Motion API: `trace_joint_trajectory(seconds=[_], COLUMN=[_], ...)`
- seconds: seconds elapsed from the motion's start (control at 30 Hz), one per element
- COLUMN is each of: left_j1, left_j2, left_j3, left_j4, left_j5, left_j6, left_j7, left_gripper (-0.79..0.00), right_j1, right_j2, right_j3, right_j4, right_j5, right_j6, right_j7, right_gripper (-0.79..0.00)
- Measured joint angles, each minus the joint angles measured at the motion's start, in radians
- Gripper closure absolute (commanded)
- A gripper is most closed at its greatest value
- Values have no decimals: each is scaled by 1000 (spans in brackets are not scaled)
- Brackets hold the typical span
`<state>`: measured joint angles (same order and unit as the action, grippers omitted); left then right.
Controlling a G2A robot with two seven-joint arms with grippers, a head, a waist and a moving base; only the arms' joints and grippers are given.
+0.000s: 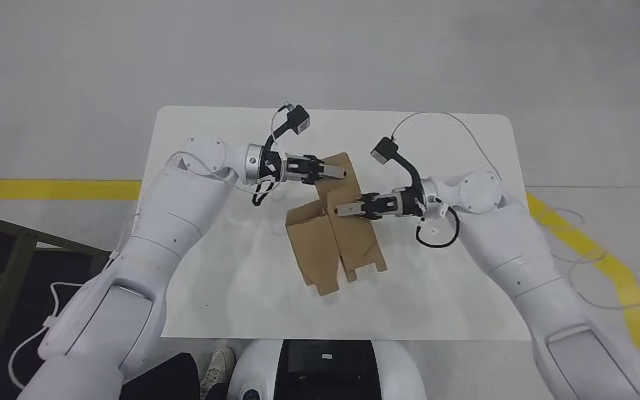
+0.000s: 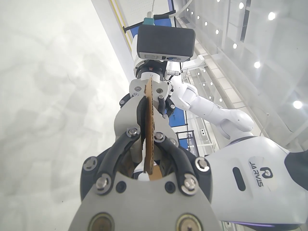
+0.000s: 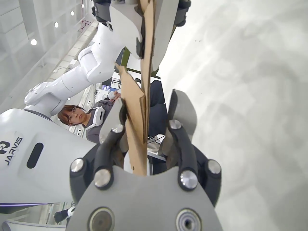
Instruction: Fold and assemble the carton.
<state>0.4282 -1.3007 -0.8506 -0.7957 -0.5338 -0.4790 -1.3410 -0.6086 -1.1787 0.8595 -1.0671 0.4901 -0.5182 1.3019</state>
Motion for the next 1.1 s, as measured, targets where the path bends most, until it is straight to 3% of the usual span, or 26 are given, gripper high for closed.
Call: trace_joint_trajectory(seconds=[0.17, 0.2, 0.23, 0.27, 0.3, 0.53, 0.73, 0.97, 1.1], left_j1=[2, 2, 3, 3, 4, 6, 18, 72, 103], left_j2=[0, 1, 1, 2, 3, 14, 36, 56, 62], left_j3=[-1, -2, -3, -5, -6, -39, -99, -150, -167], left_j4=[-1, -2, -3, -3, -4, 1, -2, -74, -124], left_j5=[0, 0, 0, -1, -1, -18, 4, 5, 9], left_j6=[0, 0, 0, 0, 0, -10, -9, 142, 176], left_j7=[0, 0, 0, 0, -1, 10, 83, 192, 234], left_gripper=[0, -43, -305, -757, -785, -785, -785, -785, -785], right_j1=[14, 16, 18, 19, 20, 22, 3, -48, -88], right_j2=[-5, -6, -6, -7, -7, -4, 5, 17, 26], right_j3=[-17, -19, -21, -24, -27, -32, 13, 64, 104], right_j4=[10, 11, 11, 11, 10, 7, 23, -32, -64], right_j5=[9, 10, 11, 13, 14, 32, 26, -60, -87], right_j6=[2, 2, 3, 3, 3, -2, -88, -75, -40], right_j7=[2, 2, 3, 3, 3, -2, -90, -249, -348], right_gripper=[0, 0, 0, 0, 0, 0, 0, 0, 0])
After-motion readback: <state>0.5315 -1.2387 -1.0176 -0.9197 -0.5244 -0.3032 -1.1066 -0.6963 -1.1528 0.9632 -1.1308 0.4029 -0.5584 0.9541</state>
